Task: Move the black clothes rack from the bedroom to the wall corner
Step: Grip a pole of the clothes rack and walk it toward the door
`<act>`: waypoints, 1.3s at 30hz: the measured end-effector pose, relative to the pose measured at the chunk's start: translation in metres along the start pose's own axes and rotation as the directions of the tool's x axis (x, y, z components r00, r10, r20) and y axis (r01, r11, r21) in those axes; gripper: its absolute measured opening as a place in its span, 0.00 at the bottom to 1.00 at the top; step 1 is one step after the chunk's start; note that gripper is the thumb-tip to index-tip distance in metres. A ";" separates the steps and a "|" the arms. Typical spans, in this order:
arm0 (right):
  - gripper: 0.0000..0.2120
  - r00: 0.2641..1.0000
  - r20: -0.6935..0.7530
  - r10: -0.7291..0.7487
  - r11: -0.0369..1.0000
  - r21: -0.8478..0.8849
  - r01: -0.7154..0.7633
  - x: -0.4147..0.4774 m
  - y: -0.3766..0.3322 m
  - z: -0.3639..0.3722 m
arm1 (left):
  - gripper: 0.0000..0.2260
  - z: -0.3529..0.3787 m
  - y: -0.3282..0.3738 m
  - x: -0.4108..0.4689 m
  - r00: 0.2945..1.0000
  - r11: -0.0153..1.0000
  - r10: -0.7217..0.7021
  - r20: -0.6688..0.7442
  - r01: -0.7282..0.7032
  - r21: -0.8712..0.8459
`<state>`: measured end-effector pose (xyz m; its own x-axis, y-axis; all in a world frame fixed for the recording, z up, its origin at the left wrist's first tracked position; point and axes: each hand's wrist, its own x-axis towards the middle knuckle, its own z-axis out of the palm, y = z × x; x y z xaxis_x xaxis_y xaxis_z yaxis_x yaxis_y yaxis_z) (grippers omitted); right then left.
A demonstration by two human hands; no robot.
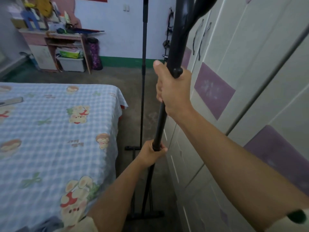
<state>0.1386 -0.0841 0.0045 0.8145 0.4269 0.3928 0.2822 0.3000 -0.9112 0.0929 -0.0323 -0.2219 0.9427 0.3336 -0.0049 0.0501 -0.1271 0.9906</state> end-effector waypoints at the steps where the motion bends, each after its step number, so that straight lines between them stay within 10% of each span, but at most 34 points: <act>1: 0.12 1.000 0.005 -0.004 1.000 0.002 0.004 0.006 0.003 0.000 | 0.07 -0.001 0.001 0.005 1.000 1.000 0.010 -0.009 -0.010 -0.001; 39: 0.13 1.000 0.014 0.014 0.999 0.031 -0.014 0.298 0.143 0.069 | 0.06 -0.136 -0.006 0.305 0.999 0.999 -0.008 0.037 0.007 0.041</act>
<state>0.3871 0.1451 -0.0003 0.8113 0.4428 0.3818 0.2544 0.3205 -0.9124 0.3351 0.1968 -0.2108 0.9538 0.2999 -0.0182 0.0700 -0.1630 0.9841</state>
